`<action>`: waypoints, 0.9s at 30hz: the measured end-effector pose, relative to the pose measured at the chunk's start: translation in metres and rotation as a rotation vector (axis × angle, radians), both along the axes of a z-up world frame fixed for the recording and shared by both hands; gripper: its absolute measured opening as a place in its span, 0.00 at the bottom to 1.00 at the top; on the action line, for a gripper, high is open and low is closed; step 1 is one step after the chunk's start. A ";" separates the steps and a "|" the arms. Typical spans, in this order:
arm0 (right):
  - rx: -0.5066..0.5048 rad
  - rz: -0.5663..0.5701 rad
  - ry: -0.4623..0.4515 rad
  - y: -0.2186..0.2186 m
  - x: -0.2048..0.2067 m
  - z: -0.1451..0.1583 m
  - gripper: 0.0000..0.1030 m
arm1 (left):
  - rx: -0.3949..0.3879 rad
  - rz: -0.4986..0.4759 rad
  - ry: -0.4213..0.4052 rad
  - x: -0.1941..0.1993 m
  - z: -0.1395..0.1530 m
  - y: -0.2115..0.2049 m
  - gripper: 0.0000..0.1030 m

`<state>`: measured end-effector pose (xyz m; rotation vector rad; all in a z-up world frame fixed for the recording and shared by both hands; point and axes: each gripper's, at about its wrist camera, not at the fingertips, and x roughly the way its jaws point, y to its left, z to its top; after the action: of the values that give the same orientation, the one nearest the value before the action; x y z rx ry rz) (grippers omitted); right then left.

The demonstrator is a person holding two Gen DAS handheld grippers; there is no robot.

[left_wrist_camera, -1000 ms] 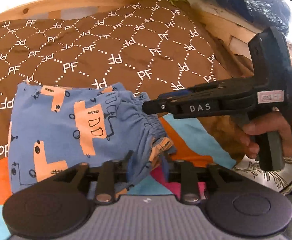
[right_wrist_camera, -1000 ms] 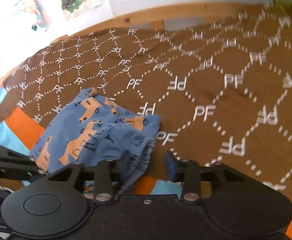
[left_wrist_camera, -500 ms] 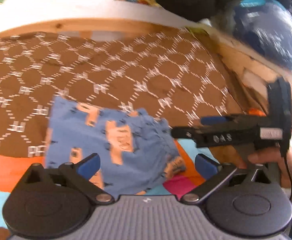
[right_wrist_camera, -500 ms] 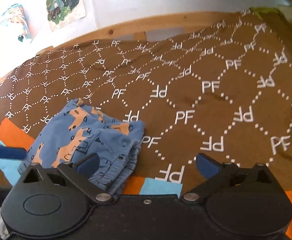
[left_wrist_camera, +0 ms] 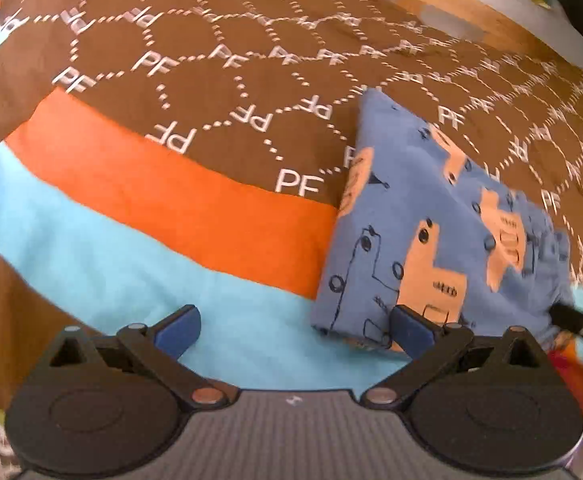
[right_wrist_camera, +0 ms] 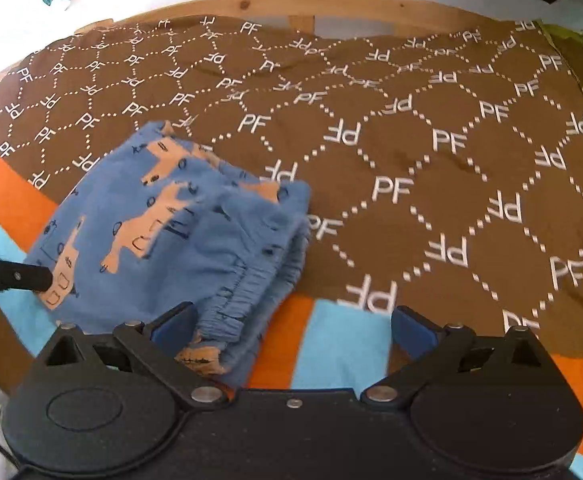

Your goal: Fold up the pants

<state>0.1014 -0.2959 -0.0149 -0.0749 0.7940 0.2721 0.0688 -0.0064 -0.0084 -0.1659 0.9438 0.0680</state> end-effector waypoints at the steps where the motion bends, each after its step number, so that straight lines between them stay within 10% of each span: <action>1: -0.008 0.013 0.006 -0.001 0.000 0.000 0.99 | 0.022 -0.015 -0.014 -0.002 -0.001 -0.002 1.00; 10: -0.036 0.200 0.013 -0.016 0.004 0.022 0.99 | 0.048 -0.072 0.005 0.001 0.010 -0.002 1.00; 16: 0.186 0.032 -0.141 -0.033 0.009 0.033 0.99 | -0.047 -0.131 -0.154 0.022 0.054 0.011 1.00; 23: 0.123 -0.023 -0.147 -0.026 0.029 0.003 0.97 | 0.036 -0.274 -0.195 0.102 0.049 -0.021 1.00; 25: 0.139 -0.032 -0.154 -0.028 0.031 0.001 0.98 | 0.088 -0.291 -0.157 0.118 0.037 -0.031 0.89; 27: 0.136 -0.029 -0.157 -0.028 0.033 -0.002 0.98 | 0.116 -0.301 -0.104 0.130 0.024 -0.033 0.57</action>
<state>0.1345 -0.3236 -0.0167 0.0430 0.6182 0.2890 0.1992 -0.0398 0.0159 0.0800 0.8493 -0.1617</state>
